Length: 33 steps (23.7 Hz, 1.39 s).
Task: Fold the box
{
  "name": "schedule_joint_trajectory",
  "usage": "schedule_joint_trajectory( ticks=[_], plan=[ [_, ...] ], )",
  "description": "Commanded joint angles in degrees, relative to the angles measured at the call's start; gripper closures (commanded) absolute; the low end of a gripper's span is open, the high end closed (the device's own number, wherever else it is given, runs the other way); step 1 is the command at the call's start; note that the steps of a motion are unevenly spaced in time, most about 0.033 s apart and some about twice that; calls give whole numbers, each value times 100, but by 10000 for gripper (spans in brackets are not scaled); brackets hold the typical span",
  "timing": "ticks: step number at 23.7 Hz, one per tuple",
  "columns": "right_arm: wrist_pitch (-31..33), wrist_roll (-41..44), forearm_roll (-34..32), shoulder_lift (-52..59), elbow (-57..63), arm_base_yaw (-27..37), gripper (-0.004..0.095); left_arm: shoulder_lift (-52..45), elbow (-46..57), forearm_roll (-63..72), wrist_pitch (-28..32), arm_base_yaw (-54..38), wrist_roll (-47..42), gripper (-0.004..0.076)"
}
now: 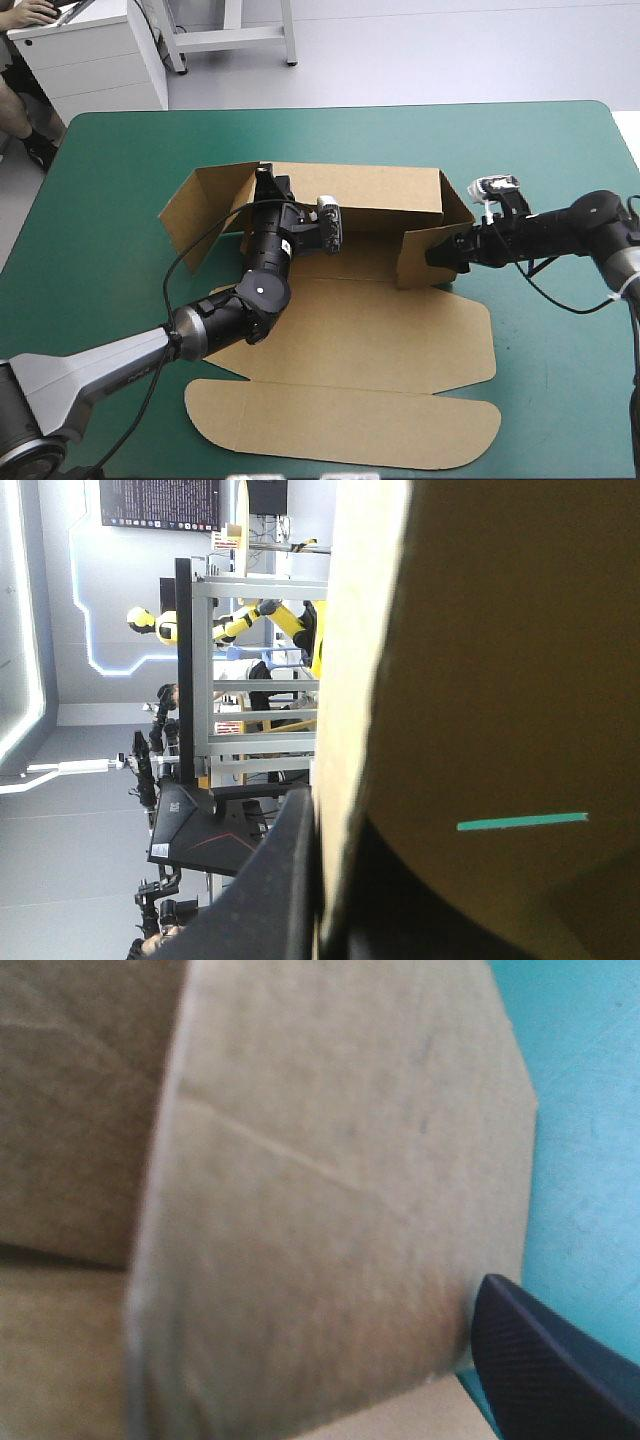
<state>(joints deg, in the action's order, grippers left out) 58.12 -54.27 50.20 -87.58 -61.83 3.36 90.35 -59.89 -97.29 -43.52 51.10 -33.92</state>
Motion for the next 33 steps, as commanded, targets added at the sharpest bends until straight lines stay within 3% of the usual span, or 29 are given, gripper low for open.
schedule_joint_trajectory(
  ticks=[1, 11, 14, 17, 18, 20, 21, 33],
  plan=[
    [-734, -100, 133, 281, 129, -505, 171, -250, -196, -415, -200, 12, -136, 734],
    [-4072, -52, 309, 1306, 1161, -1657, 171, -250, -196, -415, -200, 12, -136, 734],
    [-4558, -52, 309, 1416, 1312, -1820, 172, -250, -196, -398, -200, 12, -136, 734],
    [-5038, -61, 309, 1416, 1362, -2028, 365, -250, -196, -335, -191, 12, -136, 734],
    [-5207, -61, 309, 1416, 1362, -2082, 518, -250, -196, -313, -191, 12, -136, 734],
    [-5351, -263, 309, 1416, 1362, -2098, 841, -250, -196, -312, -188, 12, -136, 734],
    [-5405, -274, 298, 1416, 1362, -2098, 921, -250, -196, -312, -188, 12, -136, 734],
    [-5314, -263, 310, 1238, 1362, -2098, 928, -250, -196, -324, -179, 12, -136, 734]
  ],
)
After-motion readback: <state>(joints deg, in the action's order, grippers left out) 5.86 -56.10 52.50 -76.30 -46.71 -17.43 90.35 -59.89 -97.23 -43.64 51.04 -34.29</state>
